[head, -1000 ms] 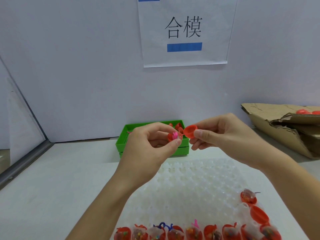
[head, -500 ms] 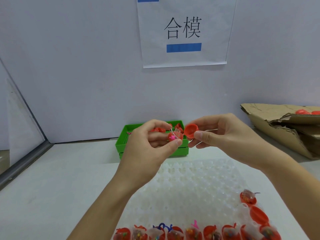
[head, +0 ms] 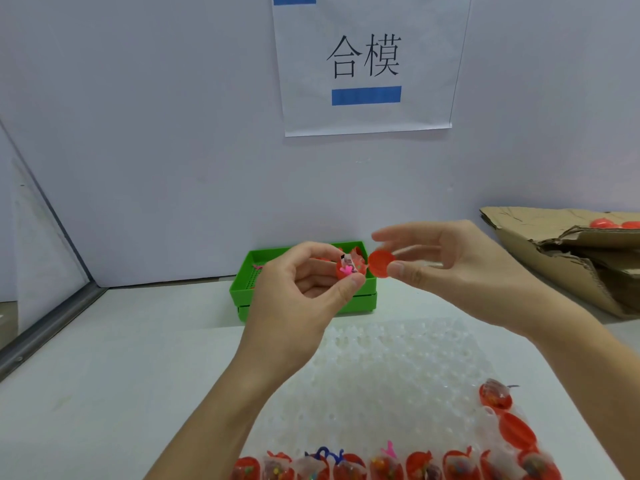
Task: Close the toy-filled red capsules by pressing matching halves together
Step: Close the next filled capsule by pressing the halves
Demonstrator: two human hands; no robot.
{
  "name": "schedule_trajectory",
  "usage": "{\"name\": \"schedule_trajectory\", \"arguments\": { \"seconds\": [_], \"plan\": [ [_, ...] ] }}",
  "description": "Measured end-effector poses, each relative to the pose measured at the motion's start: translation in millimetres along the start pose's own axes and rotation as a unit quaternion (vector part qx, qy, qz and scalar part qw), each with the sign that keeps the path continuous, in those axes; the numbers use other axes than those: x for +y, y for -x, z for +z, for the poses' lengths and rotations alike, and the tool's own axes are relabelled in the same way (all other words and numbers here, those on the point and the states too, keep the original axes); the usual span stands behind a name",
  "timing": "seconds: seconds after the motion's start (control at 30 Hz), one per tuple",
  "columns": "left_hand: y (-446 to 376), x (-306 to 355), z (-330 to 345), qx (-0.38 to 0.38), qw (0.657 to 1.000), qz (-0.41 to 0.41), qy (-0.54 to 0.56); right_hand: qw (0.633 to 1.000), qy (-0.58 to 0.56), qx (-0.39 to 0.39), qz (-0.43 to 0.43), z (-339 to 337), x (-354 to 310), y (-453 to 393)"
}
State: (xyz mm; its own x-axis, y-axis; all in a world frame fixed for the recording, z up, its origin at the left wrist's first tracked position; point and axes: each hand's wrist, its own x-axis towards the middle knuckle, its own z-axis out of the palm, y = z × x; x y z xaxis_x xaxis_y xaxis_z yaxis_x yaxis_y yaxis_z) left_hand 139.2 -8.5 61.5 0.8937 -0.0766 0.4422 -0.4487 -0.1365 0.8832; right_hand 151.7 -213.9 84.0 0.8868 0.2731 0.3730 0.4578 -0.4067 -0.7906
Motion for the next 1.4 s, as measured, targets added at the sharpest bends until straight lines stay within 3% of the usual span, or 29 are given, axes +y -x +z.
{"name": "schedule_trajectory", "arguments": {
  "seconds": [0.1,0.47,0.77,1.17,1.4],
  "plan": [
    [1,0,3,0.003,1.000,0.009,-0.022,0.993,0.085,0.057,-0.052,2,-10,3],
    [8,2,16,-0.011,0.994,0.059,-0.097,0.976,0.167,0.079,-0.112,17,-15,3],
    [8,2,15,-0.015,0.996,0.043,-0.073,0.984,0.147,0.047,-0.091,18,-15,3],
    [9,3,15,-0.019,0.997,0.034,-0.059,0.990,0.088,0.076,-0.084,20,-22,5],
    [10,2,15,-0.001,0.997,0.059,-0.057,0.986,0.112,0.105,-0.067,20,-30,8]
  ]
}}
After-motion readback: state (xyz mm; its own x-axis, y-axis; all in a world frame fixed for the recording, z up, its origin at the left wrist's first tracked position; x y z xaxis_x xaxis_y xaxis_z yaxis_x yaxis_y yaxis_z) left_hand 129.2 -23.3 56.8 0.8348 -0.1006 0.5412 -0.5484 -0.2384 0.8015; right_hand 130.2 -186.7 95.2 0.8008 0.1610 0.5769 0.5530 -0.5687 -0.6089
